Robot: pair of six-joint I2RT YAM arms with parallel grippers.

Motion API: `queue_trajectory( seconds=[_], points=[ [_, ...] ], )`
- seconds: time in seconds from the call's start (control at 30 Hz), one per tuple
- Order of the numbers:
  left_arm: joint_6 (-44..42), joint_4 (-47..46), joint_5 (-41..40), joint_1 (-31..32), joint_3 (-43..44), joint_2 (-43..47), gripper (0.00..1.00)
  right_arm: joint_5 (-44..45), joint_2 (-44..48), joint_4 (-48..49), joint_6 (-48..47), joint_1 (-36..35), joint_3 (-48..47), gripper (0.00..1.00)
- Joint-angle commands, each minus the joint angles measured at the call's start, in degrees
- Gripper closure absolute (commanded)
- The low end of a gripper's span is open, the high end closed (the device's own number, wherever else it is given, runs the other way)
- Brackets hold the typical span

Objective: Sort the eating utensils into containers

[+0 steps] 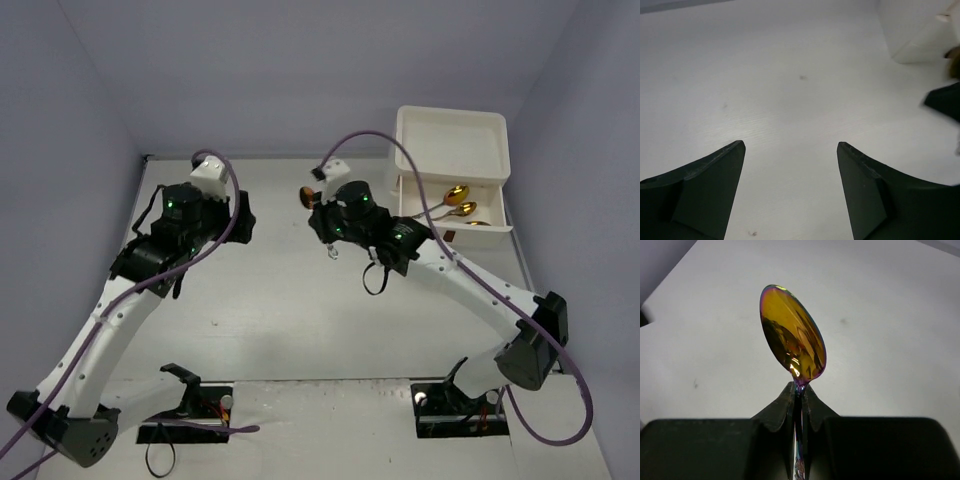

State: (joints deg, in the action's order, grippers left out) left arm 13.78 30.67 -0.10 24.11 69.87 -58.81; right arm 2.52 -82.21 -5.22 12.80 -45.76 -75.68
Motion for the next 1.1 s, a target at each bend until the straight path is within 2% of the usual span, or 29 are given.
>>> queue_trajectory(
  seconds=[0.0, 0.17, 0.4, 0.53, 0.67, 0.7, 0.8, 0.83, 0.93, 1.0, 1.07],
  points=[
    [0.6, -0.7, -12.4, -0.9, -5.3, 5.0, 0.29, 17.6, 10.9, 3.2, 20.0, 9.4, 2.6, 1.00],
    [1.4, 0.0, -14.7, -1.1, -13.8, 8.5, 0.28, 22.9, 18.2, 3.2, 31.2, 19.7, 8.4, 1.00],
    [1.7, -2.0, -17.3, -1.3, -20.5, 11.0, 0.29, 23.2, 22.7, 3.2, 46.9, 33.9, 17.3, 1.00],
    [2.0, -3.7, -16.8, -1.4, -21.8, 10.7, 0.28, 23.7, 20.6, 3.3, 54.7, 38.0, 19.0, 1.00],
    [1.5, -4.0, -15.9, -1.4, -21.7, 9.6, 0.29, 24.0, 17.3, 3.3, 57.5, 39.6, 17.8, 1.00],
    [1.4, -4.0, -15.9, -1.4, -21.6, 9.5, 0.28, 23.7, 16.5, 3.3, 58.1, 39.6, 17.5, 0.97],
    [0.7, -4.0, -16.1, -1.5, -21.6, 9.3, 0.28, 23.1, 14.8, 3.4, 59.3, 39.7, 16.3, 0.73],
    [0.6, -4.0, -16.0, -1.5, -21.6, 9.2, 0.29, 23.1, 14.8, 3.3, 59.2, 39.8, 16.1, 0.61],
    [0.6, -4.0, -15.6, -1.5, -21.7, 9.2, 0.28, 22.6, 15.2, 3.4, 57.8, 40.0, 15.1, 0.42],
    [0.5, -4.2, -15.5, -1.5, -21.7, 9.1, 0.28, 21.7, 15.9, 3.4, 56.3, 40.0, 14.9, 0.35],
    [0.5, -4.3, -15.5, -1.5, -21.7, 8.8, 0.28, 20.7, 16.8, 3.4, 54.6, 40.0, 14.9, 0.34]
  ],
)
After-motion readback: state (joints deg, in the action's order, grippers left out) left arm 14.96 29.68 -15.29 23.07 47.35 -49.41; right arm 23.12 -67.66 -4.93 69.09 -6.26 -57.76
